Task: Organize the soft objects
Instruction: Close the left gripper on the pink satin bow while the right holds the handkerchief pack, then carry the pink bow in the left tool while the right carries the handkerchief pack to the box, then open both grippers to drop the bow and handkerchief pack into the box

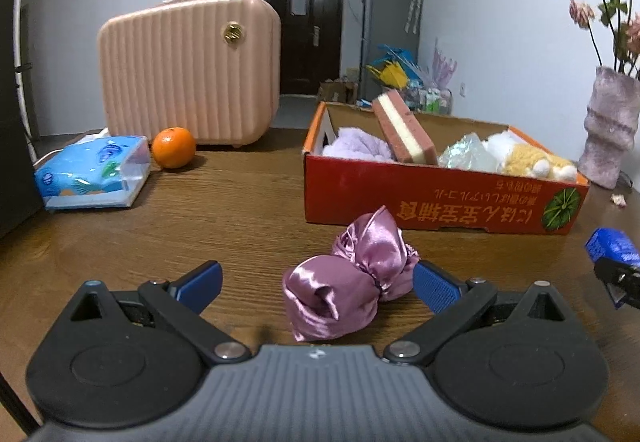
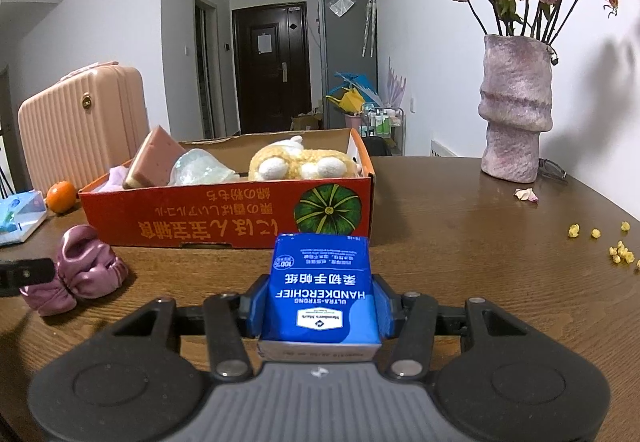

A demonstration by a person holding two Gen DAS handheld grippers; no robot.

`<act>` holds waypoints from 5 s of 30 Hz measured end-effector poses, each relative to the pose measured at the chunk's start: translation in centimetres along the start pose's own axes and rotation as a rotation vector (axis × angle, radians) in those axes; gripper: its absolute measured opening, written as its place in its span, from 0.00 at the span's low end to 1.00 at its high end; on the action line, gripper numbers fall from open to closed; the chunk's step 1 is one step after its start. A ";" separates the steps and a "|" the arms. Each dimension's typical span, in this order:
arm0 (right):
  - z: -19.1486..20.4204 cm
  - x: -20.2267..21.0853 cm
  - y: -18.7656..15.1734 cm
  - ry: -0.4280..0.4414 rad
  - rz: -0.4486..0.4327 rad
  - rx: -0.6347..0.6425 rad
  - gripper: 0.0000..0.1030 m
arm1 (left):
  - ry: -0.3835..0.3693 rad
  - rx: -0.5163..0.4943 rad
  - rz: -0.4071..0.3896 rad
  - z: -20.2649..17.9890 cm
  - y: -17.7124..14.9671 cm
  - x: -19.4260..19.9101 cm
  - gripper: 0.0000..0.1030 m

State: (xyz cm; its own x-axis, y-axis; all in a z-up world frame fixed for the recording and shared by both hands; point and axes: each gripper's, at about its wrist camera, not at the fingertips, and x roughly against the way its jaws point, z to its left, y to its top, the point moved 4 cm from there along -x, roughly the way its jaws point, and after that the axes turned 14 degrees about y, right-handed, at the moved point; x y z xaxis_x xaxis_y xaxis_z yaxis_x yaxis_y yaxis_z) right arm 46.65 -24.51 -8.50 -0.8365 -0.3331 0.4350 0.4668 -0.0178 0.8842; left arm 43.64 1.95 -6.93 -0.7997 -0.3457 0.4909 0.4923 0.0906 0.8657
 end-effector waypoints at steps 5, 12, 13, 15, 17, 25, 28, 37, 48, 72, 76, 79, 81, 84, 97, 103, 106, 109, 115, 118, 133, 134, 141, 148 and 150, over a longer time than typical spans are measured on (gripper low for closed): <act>0.1 0.0 0.0 0.000 -0.002 0.007 0.49 | -0.033 -0.047 0.043 -0.8 0.0 -1.9 1.00; 0.3 -0.1 -0.1 -0.003 0.001 0.014 0.49 | -0.057 -0.101 0.059 -1.8 0.2 -3.5 1.00; 0.3 -0.2 -0.1 -0.003 0.002 0.015 0.49 | -0.057 -0.108 0.059 -2.0 0.2 -3.6 1.00; 0.3 -0.2 -0.1 -0.003 0.002 0.016 0.49 | -0.064 -0.126 0.068 -2.4 0.2 -4.1 1.00; 0.3 -0.3 -0.1 -0.002 0.003 0.016 0.49 | -0.069 -0.131 0.088 -2.6 0.1 -4.6 1.00; 0.4 -0.3 -0.1 0.000 0.002 0.022 0.49 | -0.120 -0.148 0.118 -3.6 -0.4 -4.8 0.72; 0.4 -0.3 -0.1 0.004 0.003 0.025 0.49 | -0.140 -0.157 0.120 -3.9 -0.5 -4.7 0.55; 0.7 -0.2 0.0 0.021 -0.002 0.034 0.49 | -0.124 -0.161 0.074 -4.4 -0.5 -3.5 0.43; 1.2 0.5 0.3 0.051 -0.030 0.040 0.49 | -0.113 -0.109 -0.027 -5.0 0.2 -0.3 0.42; 2.4 2.8 1.5 0.112 -0.135 0.046 0.49 | -0.105 -0.010 -0.127 -5.3 1.1 4.4 0.42; 2.3 3.0 1.9 0.108 -0.165 0.046 0.49 | -0.107 0.002 -0.137 -5.5 1.2 4.8 0.42; 2.3 3.1 2.3 0.106 -0.194 0.051 0.49 | -0.107 0.009 -0.150 -5.7 1.5 5.0 0.43; 2.4 3.2 2.5 0.101 -0.216 0.061 0.49 | -0.109 0.013 -0.165 -5.8 1.7 5.3 0.43; 2.5 3.2 2.9 0.095 -0.247 0.075 0.49 | -0.114 0.021 -0.183 -6.1 2.3 5.6 0.42; 2.0 -0.8 5.4 0.084 -0.302 0.093 0.50 | -0.137 0.103 -0.216 -7.6 6.3 3.3 0.43; 1.6 -3.6 7.1 0.083 -0.317 0.098 0.49 | -0.156 0.116 -0.221 -9.0 7.9 1.3 0.43; 1.2 -5.1 8.0 0.084 -0.323 0.099 0.50 | -0.162 0.118 -0.224 -9.6 8.7 0.1 0.43; 0.9 -6.6 8.7 0.084 -0.324 0.106 0.50 | -0.162 0.117 -0.229 -10.0 9.4 -1.1 0.43; 0.5 -9.8 10.2 0.088 -0.313 0.123 0.50 | -0.167 0.118 -0.230 -11.0 10.9 -3.9 0.43; 0.3 -11.2 10.9 0.090 -0.303 0.127 0.49 | -0.169 0.116 -0.231 -11.4 11.6 -5.1 0.43; -0.3 -14.1 11.8 0.081 -0.259 0.136 0.51 | -0.144 0.096 -0.219 -12.0 12.8 -8.4 0.52; -0.4 -14.0 12.0 0.077 -0.260 0.137 0.55 | -0.137 0.095 -0.221 -12.0 12.8 -8.4 0.55; -0.9 -13.6 11.8 0.054 -0.281 0.114 0.88 | -0.080 0.121 -0.266 -11.0 12.9 -7.8 0.98; -1.2 -12.9 11.5 0.030 -0.312 0.103 1.00 | -0.032 0.155 -0.279 -10.2 13.0 -7.6 1.00; -1.1 -12.7 11.3 0.026 -0.318 0.105 1.00 | -0.029 0.155 -0.277 -10.0 12.9 -7.5 1.00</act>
State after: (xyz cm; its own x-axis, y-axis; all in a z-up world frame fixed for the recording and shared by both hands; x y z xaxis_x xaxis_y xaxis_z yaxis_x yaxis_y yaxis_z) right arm 62.85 -21.58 -4.17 -0.9274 -0.3504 0.1313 0.1503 -0.0275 0.9883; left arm 59.41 -3.60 -0.39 -0.9068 -0.3502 0.2346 0.1976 0.1385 0.9705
